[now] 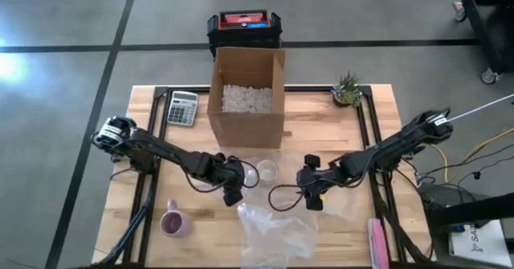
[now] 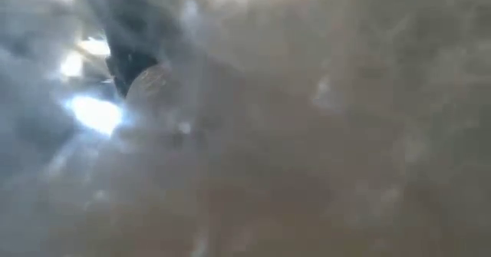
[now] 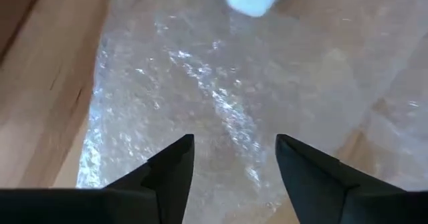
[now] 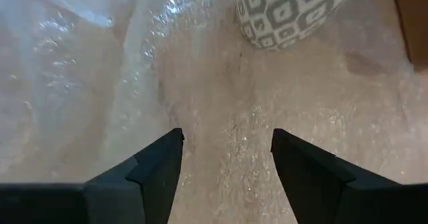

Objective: Wrap mug
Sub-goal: Wrap the white mug with the bubble wrap

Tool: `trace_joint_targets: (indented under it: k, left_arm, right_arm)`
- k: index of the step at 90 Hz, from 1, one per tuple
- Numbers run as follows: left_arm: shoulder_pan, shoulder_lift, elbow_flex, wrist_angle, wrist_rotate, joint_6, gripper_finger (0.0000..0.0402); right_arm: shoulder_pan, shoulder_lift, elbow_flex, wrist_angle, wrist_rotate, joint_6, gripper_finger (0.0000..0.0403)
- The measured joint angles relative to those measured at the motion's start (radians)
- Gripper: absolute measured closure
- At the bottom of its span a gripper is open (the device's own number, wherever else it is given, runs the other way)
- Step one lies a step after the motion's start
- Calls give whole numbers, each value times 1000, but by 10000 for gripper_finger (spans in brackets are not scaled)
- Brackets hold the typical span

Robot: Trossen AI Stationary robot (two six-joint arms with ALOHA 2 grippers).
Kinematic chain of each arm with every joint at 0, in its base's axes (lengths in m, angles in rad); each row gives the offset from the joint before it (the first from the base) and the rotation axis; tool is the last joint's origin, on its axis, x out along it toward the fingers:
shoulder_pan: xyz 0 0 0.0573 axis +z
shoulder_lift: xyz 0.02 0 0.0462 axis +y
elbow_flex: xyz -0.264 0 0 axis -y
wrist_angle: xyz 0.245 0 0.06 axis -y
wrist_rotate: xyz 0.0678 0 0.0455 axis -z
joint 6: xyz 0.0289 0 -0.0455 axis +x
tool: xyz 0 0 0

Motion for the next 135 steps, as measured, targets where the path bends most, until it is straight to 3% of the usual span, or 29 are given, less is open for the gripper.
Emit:
trace_joint_targets:
  k: [50, 72, 101, 135]
  left_arm:
    - [-8, 128, -26, 153, 5, 25, 266]
    - [-8, 101, -27, 107, -28, -17, 390]
    - [-15, -134, 4, -94, -161, -41, 389]
    - [6, -214, 0, -299, -310, -120, 401]
  right_arm:
    - [0, 31, 0, 2, 1, -3, 198]
    - [0, 32, 0, 1, 1, -2, 191]
    - [0, 31, 0, 0, 0, -2, 179]
    - [2, 32, 0, 0, -1, 3, 191]
